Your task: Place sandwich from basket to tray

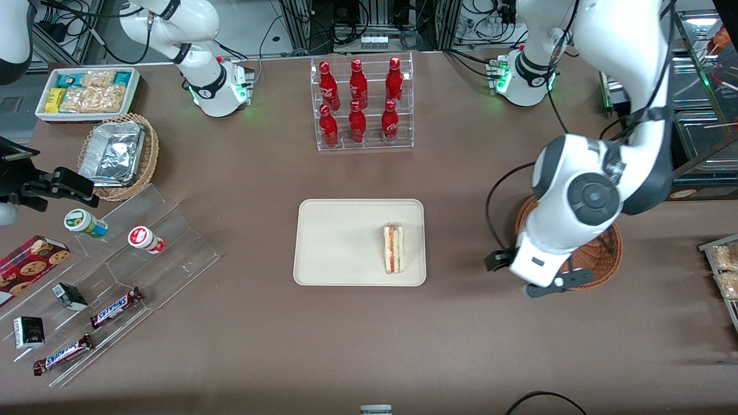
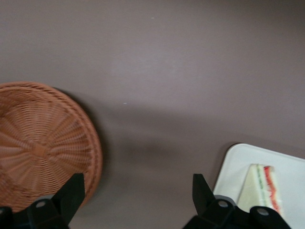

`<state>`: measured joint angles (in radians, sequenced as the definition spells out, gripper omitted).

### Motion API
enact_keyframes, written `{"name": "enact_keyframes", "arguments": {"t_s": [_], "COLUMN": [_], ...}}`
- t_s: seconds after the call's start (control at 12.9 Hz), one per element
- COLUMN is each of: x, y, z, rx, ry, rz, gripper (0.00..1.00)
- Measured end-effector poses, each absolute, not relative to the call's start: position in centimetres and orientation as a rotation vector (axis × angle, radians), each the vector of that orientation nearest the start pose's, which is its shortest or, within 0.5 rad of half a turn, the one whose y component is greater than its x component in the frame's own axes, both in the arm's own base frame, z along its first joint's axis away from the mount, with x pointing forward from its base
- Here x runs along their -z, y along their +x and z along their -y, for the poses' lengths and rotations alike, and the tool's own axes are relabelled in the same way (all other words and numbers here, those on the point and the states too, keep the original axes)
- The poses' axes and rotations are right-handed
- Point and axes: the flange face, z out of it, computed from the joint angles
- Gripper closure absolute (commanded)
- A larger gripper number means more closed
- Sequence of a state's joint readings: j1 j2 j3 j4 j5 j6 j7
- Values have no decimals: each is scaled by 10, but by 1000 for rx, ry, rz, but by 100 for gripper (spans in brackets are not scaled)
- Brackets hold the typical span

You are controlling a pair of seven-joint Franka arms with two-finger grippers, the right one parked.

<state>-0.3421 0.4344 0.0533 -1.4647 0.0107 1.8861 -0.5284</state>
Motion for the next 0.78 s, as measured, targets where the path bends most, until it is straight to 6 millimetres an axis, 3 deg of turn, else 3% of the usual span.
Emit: {"name": "enact_keyframes", "arguments": {"t_s": [0.39,0.78], "x": [-485,-569], "y": [639,583], "z": [142,104], "rx": [-65,-36], "ry": [-3064,-3107], "rz": [285,99], "gripper": [0,0]}}
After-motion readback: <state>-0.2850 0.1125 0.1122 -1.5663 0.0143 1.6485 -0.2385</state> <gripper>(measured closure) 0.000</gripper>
